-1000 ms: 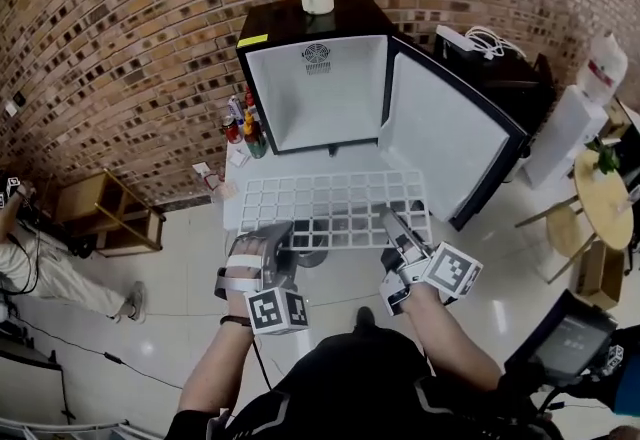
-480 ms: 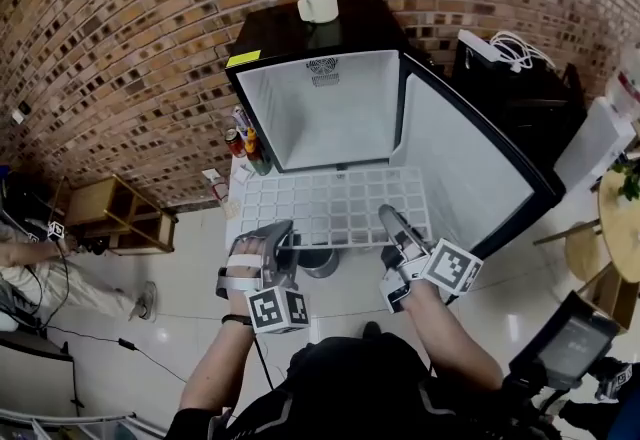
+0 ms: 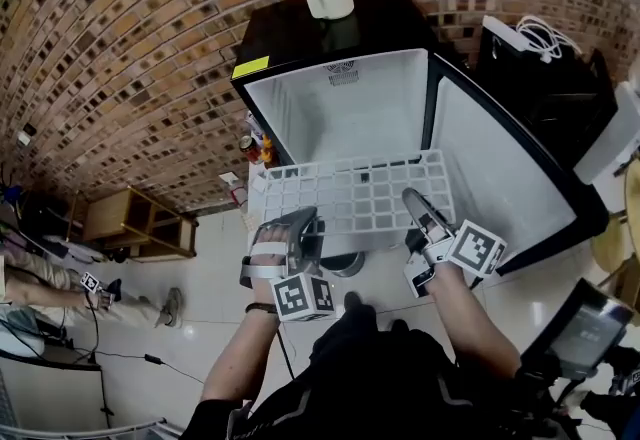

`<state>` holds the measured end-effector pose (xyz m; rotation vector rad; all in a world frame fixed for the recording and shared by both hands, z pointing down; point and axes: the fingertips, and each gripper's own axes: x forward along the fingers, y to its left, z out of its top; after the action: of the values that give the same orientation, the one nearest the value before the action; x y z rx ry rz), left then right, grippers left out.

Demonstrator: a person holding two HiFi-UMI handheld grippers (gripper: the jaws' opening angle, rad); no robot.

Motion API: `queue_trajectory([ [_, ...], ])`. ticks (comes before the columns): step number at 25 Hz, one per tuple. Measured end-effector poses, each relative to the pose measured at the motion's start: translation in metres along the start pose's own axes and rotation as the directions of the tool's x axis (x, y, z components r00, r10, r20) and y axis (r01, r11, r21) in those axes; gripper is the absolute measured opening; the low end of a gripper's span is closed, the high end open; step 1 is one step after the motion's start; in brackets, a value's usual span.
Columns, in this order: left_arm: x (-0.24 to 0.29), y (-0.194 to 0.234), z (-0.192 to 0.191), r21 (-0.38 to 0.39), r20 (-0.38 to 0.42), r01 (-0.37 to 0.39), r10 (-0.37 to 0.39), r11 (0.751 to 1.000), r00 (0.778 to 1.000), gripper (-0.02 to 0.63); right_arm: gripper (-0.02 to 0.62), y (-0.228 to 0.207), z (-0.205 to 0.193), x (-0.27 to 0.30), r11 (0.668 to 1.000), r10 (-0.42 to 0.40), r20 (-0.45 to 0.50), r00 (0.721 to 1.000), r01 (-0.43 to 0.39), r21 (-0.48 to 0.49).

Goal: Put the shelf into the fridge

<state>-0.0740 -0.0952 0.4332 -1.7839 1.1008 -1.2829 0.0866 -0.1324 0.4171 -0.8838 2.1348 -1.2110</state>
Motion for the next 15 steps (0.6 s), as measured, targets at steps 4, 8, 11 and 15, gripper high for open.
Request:
queue_trajectory([
  [4, 0.021, 0.02, -0.009, 0.021, 0.033, 0.002, -0.003, 1.0, 0.999, 0.097, 0.098, -0.007, 0.006, 0.02, 1.0, -0.027, 0.039, 0.999, 0.027, 0.008],
  [8, 0.042, 0.035, -0.016, 0.028, 0.052, -0.002, 0.0, 1.0, 0.999, 0.098, 0.098, -0.007, 0.016, 0.042, 0.999, -0.031, 0.058, 0.998, 0.032, -0.009],
  [11, 0.057, 0.037, -0.023, 0.043, 0.076, 0.015, -0.018, 0.999, 0.997, 0.098, 0.098, -0.014, 0.017, 0.052, 0.999, -0.035, 0.07, 0.997, 0.037, -0.016],
  [15, 0.077, 0.045, -0.029, 0.063, 0.107, 0.031, -0.038, 0.998, 0.994, 0.098, 0.098, -0.021, 0.022, 0.067, 0.997, -0.068, 0.095, 0.993, 0.07, -0.017],
])
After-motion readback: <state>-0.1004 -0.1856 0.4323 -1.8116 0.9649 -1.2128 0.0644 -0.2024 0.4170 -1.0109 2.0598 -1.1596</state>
